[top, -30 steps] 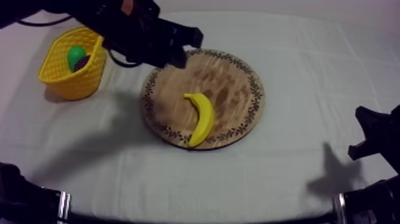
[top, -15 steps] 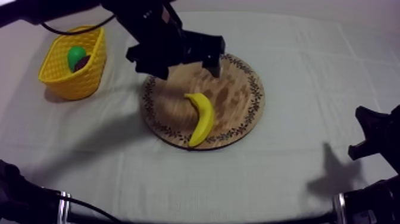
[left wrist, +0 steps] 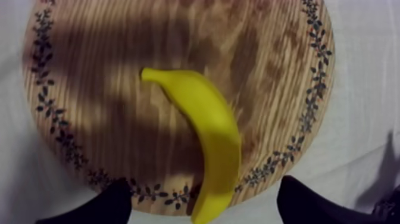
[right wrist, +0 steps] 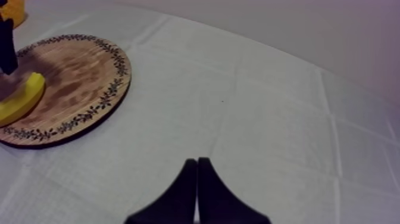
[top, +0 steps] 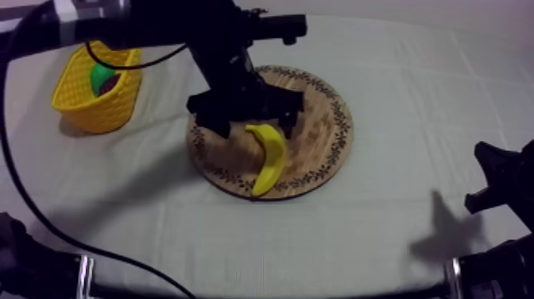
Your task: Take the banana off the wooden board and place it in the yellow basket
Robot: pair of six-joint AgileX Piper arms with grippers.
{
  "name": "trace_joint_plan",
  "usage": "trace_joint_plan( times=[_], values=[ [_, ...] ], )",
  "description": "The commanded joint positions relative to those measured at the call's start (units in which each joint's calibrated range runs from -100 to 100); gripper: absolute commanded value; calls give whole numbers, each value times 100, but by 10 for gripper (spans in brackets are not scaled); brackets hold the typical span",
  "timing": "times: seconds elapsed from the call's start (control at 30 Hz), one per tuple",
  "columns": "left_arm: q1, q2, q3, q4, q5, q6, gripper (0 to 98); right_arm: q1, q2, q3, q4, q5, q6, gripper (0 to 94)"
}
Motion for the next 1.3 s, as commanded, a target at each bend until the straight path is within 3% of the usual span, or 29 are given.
trace_joint_plan(
  times=[0.0,0.37,0.57,0.73,0.9,1.07,1.27],
  values=[
    [32,273,-183,32,28,-42,887,1,0,-3,1,-11,-1,3],
    [101,976,-505,282,161,-270,852,1,0,-3,1,-11,1,3],
    [66,1235,-771,330,420,-350,711,1,0,-3,1,-11,-1,3],
    [46,1444,-928,415,625,-407,658,1,0,-3,1,-11,-1,3],
    [47,1585,-981,468,738,-407,530,1,0,-3,1,-11,-1,3],
    [65,1633,-1016,467,813,-341,301,1,0,-3,1,-11,-1,3],
    [25,1297,-1054,298,946,-224,201,1,0,-3,1,-11,-1,3]
  ],
)
